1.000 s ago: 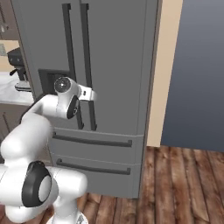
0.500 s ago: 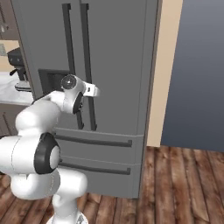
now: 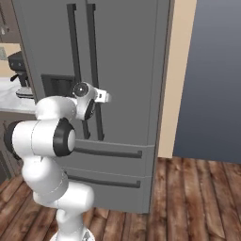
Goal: Gather the carrot and cucumber from the fridge and place them on a tray on the dining counter. Then gather the chicken drumsticks from the fridge and place them on the other tray.
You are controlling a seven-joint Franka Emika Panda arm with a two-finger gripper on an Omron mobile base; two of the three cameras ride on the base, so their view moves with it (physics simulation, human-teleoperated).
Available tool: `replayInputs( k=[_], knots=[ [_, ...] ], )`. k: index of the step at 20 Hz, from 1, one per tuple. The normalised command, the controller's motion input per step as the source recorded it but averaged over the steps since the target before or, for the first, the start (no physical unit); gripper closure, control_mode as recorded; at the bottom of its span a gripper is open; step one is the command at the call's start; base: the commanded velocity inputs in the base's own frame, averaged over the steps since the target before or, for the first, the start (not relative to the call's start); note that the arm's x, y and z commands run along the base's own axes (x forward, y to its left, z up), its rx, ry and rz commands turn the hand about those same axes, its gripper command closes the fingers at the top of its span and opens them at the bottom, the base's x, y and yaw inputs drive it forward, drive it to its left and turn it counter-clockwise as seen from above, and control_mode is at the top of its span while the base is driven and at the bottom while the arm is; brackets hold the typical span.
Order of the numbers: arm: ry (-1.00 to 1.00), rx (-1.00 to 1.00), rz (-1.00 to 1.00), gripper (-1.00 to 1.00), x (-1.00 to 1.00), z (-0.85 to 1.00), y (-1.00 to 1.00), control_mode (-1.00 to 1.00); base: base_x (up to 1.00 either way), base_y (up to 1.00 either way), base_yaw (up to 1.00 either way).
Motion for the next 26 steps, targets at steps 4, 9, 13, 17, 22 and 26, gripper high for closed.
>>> replayInputs(
  k=[4,9,13,17,22,26],
  knots=[
    [-0.05,0.00,0.00,-1.00,0.64,-0.21,-0.05,-1.00,0.00,0.00,0.00],
    [-0.07,0.00,0.00,-1.00,0.66,-0.22,-0.03,-1.00,0.00,0.00,0.00],
    [-0.07,0.00,0.00,-1.00,0.67,-0.25,-0.07,-1.00,0.00,0.00,0.00],
    [-0.06,0.00,0.00,1.00,0.77,-0.24,-0.04,-1.00,0.00,0.00,0.00],
    [-0.05,0.00,0.00,1.00,0.79,-0.14,0.00,-1.00,0.00,0.00,0.00],
    [0.02,0.07,0.00,1.00,0.18,0.01,-0.09,-1.00,0.00,0.00,0.00]
  ],
)
